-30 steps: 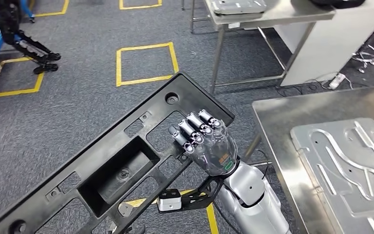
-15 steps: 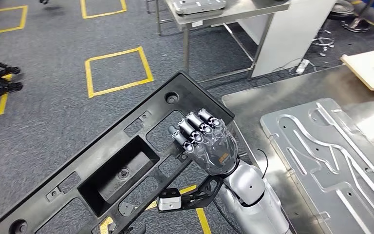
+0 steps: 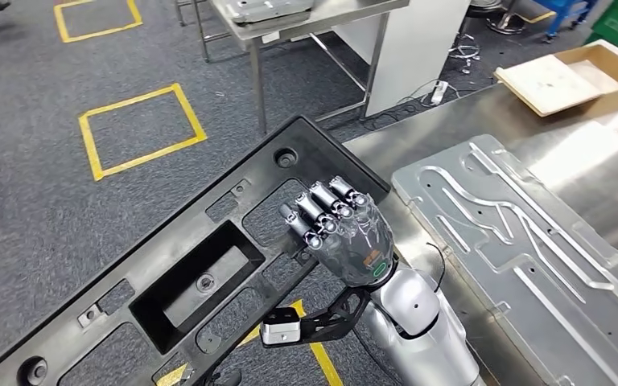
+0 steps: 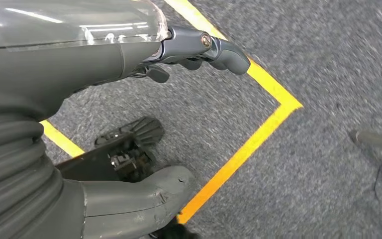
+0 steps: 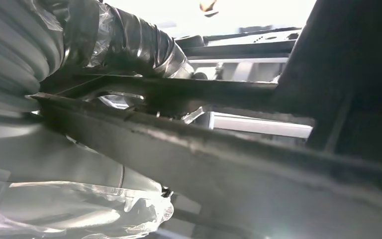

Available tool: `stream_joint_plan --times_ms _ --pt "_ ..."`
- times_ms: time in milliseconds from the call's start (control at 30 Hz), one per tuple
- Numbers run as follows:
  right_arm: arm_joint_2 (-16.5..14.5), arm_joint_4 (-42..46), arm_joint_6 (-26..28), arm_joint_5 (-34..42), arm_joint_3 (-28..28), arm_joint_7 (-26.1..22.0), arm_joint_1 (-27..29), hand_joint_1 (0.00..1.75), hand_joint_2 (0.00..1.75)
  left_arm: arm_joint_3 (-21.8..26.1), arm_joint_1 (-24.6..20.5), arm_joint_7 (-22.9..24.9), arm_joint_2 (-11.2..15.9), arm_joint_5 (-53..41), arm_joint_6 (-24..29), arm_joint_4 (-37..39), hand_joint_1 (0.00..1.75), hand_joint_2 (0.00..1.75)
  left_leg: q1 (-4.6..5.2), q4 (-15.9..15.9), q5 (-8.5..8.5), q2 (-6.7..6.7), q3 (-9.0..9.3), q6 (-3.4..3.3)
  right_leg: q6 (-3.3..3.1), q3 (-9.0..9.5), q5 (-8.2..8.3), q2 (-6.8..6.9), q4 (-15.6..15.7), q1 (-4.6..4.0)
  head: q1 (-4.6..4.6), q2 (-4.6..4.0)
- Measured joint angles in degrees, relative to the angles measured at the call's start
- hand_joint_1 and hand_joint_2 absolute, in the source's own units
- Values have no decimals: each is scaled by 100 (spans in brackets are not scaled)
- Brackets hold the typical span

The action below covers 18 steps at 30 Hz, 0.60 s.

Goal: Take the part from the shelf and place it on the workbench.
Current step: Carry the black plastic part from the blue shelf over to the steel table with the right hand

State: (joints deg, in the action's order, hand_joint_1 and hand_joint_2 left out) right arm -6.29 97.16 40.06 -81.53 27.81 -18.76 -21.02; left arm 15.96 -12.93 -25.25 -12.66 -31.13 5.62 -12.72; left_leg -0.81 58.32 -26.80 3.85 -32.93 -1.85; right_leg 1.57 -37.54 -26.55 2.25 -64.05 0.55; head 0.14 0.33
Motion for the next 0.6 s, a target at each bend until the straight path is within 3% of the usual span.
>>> stream_joint_plan --times_ms 67,133,167,233,300,333,367,400,467,500,533,600 --pt "1 4 0 2 3 7 -12 175 175 0 -6 -4 -1 -1 5 0 0 175 30 20 -35 93 17 55 -63 211 90 145 425 -52 -2 0" --pt "2 10 0 4 6 15 -17 175 175 0 -10 -9 0 -4 12 0 0 175 48 19 -54 203 45 114 -128 208 82 64 475 -71 -3 0" --pt "3 16 0 5 6 16 -16 175 175 0 -15 -11 -1 -6 13 0 0 175 38 33 -81 193 55 149 -156 212 92 6 488 -57 -2 0" --pt "4 28 0 6 7 17 -24 175 175 0 -23 -15 -2 -10 12 0 0 175 13 286 -282 -17 -30 204 -227 230 120 -112 522 -16 -3 0" --pt "3 33 0 8 8 18 -32 175 175 0 -8 -15 2 -11 11 0 0 175 -1 981 -658 -271 -338 232 -271 231 135 -240 528 -6 -4 0" --pt "3 33 -1 9 8 17 -29 175 175 0 7 -15 6 -10 12 0 0 175 -2 1363 -805 -314 -520 236 -281 228 137 -314 523 -11 -4 0" --pt "3 32 -1 9 8 17 -24 175 175 0 19 -15 10 -10 13 0 0 175 -2 1610 -852 -331 -647 235 -283 226 138 -395 515 -16 -4 0" --pt "4 32 -1 9 8 17 -20 175 175 0 26 -15 13 -10 13 0 0 175 -2 1657 -787 -339 -688 228 -282 225 138 -475 504 -19 -5 0" --pt "4 32 -1 9 8 17 -19 175 175 0 24 -15 14 -10 13 0 0 175 -4 1092 -371 -423 -463 195 -273 225 132 -638 475 -19 -5 0" --pt "4 32 -1 9 8 18 -19 175 175 0 20 -15 16 -10 13 0 0 175 -15 709 -197 -562 -295 172 -262 219 127 -712 459 -18 -3 0" --pt "4 31 -1 9 8 18 -24 175 175 0 17 -15 19 -10 13 0 0 175 -26 378 -75 -703 -155 154 -242 202 126 -784 436 -17 -3 0" --pt "2 32 -2 9 9 18 -29 175 175 0 22 -14 23 -10 13 0 0 175 -27 135 -51 -869 -52 129 -176 154 147 -908 426 5 -3 0"
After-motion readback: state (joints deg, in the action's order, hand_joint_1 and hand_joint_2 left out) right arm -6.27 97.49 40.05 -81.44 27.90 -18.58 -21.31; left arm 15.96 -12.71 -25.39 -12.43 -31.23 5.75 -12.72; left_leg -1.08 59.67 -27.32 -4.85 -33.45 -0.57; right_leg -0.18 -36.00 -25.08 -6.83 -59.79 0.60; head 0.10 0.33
